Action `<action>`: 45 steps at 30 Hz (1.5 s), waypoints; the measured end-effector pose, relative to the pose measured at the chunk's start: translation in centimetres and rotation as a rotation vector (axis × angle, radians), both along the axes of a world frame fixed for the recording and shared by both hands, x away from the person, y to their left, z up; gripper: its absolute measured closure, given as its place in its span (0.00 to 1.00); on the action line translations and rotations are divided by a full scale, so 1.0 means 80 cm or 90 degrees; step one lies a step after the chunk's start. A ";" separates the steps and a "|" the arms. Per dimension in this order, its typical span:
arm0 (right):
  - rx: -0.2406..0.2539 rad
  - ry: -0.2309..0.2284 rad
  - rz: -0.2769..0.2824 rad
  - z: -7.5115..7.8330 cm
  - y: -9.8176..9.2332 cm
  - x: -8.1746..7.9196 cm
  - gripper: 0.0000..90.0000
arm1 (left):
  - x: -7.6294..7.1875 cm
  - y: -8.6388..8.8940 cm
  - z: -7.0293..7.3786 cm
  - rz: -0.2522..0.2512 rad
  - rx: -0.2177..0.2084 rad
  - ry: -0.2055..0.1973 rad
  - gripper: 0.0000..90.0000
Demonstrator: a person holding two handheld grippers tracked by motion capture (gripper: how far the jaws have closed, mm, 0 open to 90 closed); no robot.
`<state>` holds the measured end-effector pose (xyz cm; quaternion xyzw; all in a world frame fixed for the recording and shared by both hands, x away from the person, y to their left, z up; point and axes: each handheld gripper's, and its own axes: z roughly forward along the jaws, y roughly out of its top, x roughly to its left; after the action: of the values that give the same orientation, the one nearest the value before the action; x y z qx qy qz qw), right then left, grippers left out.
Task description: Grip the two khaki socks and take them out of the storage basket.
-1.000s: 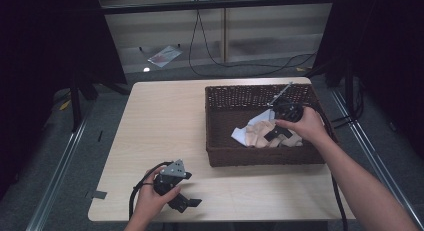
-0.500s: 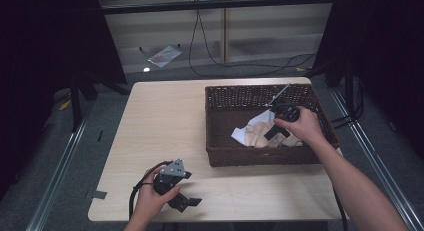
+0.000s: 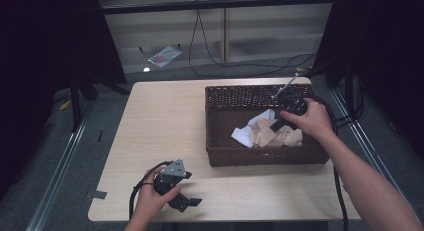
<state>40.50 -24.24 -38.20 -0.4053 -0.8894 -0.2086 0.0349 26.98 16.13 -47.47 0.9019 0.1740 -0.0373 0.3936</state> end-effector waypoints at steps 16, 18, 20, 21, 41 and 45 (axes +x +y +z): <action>-0.007 -0.011 0.043 0.063 0.000 -0.017 0.98 | 0.000 0.000 -0.001 0.004 -0.002 0.001 0.04; -0.004 -0.009 0.043 0.071 0.000 -0.019 0.98 | 0.000 0.000 0.000 0.005 -0.002 0.001 0.03; -0.012 -0.014 0.047 0.078 0.001 -0.022 0.98 | 0.000 0.000 0.000 0.005 -0.002 0.000 0.03; -0.012 -0.018 0.054 0.085 0.000 -0.024 0.98 | 0.001 0.001 0.000 0.002 0.001 -0.003 0.04; 0.001 -0.027 0.100 0.137 0.002 -0.053 0.98 | -0.001 -0.001 -0.001 0.007 0.002 0.003 0.03; 0.013 -0.025 0.113 0.141 0.002 -0.058 0.98 | -0.001 -0.001 -0.001 0.006 0.000 0.003 0.03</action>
<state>35.83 -24.10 -26.94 -0.3202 -0.9201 -0.2219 0.0396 26.93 16.06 -47.53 0.9010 0.1795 -0.0374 0.3931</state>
